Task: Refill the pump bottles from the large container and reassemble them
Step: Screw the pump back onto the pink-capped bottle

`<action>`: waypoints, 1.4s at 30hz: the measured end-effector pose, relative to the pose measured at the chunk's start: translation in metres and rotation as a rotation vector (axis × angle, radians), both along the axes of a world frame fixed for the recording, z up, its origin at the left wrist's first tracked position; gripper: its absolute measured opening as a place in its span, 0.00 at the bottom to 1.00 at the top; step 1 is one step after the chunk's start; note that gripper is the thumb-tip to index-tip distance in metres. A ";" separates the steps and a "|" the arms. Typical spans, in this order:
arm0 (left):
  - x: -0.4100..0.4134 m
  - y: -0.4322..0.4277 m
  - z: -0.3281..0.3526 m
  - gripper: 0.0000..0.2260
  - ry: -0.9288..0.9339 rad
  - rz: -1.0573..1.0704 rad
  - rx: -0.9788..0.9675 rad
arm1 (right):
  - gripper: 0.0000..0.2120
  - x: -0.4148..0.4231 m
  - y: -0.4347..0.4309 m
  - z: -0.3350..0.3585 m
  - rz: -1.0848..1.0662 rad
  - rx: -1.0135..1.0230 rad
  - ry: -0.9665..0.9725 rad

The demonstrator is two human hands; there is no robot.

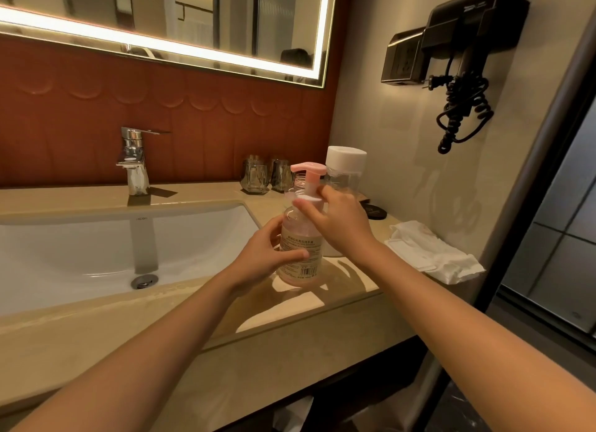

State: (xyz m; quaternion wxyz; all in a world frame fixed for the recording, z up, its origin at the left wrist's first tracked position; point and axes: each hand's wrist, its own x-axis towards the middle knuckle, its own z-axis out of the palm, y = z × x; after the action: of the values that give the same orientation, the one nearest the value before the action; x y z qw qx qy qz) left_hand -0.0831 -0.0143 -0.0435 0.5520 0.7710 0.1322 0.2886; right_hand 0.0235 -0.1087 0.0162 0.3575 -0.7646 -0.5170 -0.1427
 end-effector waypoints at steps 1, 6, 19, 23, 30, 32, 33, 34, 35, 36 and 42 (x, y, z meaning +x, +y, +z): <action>-0.002 0.001 0.000 0.30 0.000 -0.026 -0.007 | 0.24 0.000 0.001 0.001 -0.035 -0.003 -0.016; -0.002 0.002 -0.002 0.31 -0.001 -0.008 0.002 | 0.32 -0.009 0.010 0.006 -0.119 -0.025 0.117; 0.003 0.003 -0.003 0.34 0.014 0.048 0.031 | 0.26 0.000 -0.001 0.004 0.056 0.037 0.223; 0.003 0.002 -0.004 0.34 0.011 0.061 0.035 | 0.32 -0.002 0.006 0.003 -0.036 -0.012 0.220; 0.005 0.001 -0.003 0.34 0.007 0.059 0.060 | 0.20 0.012 -0.007 0.002 0.235 0.098 0.432; 0.009 -0.002 -0.003 0.34 0.005 0.074 0.075 | 0.19 0.014 -0.005 0.002 0.165 0.139 0.397; 0.011 -0.003 -0.003 0.34 0.005 0.084 0.083 | 0.19 0.015 -0.003 0.002 0.134 0.141 0.385; 0.013 -0.005 -0.003 0.34 0.004 0.094 0.091 | 0.20 0.017 -0.001 0.001 0.108 0.136 0.380; 0.016 -0.006 -0.003 0.33 0.003 0.102 0.102 | 0.20 0.019 0.001 0.000 0.086 0.135 0.378; 0.019 -0.008 -0.004 0.33 0.000 0.112 0.114 | 0.21 0.022 0.003 -0.001 0.066 0.140 0.375; 0.043 -0.015 -0.002 0.32 -0.017 0.146 0.128 | 0.23 0.038 0.006 -0.007 -0.015 0.168 0.347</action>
State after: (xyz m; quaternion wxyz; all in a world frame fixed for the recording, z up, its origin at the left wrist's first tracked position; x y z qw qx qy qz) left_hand -0.0405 -0.0293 -0.0450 0.4802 0.7906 0.1644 0.3425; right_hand 0.0612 -0.1027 0.0090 0.5028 -0.7490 -0.4280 -0.0543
